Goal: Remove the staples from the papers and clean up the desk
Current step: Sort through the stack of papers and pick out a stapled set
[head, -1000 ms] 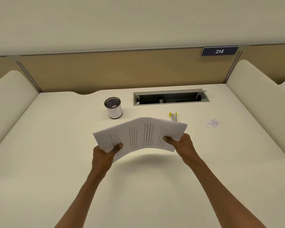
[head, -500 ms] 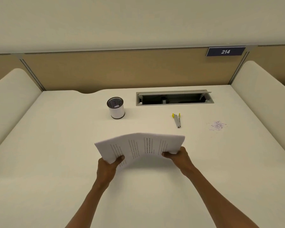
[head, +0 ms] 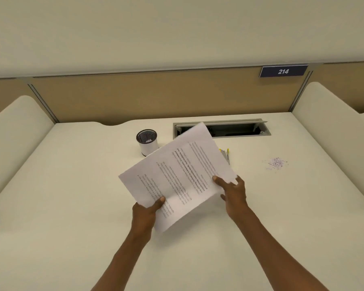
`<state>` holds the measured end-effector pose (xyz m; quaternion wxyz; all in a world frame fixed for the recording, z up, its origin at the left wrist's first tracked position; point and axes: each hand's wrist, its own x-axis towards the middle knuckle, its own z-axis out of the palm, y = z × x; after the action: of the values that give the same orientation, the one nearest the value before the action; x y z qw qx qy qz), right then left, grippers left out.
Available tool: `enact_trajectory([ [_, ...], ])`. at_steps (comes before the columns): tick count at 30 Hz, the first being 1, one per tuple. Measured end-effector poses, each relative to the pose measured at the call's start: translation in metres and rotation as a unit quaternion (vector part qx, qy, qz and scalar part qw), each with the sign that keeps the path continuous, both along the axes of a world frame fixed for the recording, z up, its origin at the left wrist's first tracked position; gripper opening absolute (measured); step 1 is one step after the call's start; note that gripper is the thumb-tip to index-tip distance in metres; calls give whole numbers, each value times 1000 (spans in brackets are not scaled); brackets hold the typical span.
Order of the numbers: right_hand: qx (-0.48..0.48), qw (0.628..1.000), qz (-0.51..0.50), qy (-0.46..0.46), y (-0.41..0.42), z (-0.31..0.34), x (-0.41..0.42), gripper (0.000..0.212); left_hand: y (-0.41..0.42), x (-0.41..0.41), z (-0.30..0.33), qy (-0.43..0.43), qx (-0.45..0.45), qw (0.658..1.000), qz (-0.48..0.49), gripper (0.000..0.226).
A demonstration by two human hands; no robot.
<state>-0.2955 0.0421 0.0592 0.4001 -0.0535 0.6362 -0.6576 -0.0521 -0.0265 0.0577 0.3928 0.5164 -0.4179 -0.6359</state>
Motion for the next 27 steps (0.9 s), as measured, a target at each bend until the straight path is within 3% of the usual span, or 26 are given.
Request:
enact_trajectory([
  [3, -84, 988, 2, -127, -3, 6, 18, 75, 12, -20, 2, 60, 49, 996, 34, 50],
  [5, -126, 981, 51, -141, -4, 17, 34, 45, 20, -33, 4, 96, 88, 990, 50, 47],
  [7, -130, 983, 55, -116, -6, 23, 47, 31, 26, -43, 6, 115, 108, 986, 57, 49],
  [11, -97, 995, 31, -23, -14, 29, 54, 27, 37, -50, 8, 133, 123, 982, 46, 55],
  [14, -87, 995, 32, 34, -12, 34, 47, 32, 39, -44, 16, 173, 142, 974, 16, 44],
  [16, -91, 993, 44, 59, -6, 42, 39, 33, 27, -30, 18, 169, 151, 973, 47, 38],
  [19, -88, 987, 100, 95, 5, 50, 21, 30, -7, -2, 21, 67, 56, 992, 86, 70],
  [21, -84, 980, 147, 109, 11, 52, 13, 31, -23, 9, 36, 5, -22, 999, 25, 90],
  [23, -87, 972, 186, 117, 14, 51, 9, 32, -35, 11, 51, -20, -53, 995, -78, 90],
  [27, -90, 955, 247, 135, 16, 46, 9, 33, -32, -4, 70, -31, -78, 969, -232, 41],
])
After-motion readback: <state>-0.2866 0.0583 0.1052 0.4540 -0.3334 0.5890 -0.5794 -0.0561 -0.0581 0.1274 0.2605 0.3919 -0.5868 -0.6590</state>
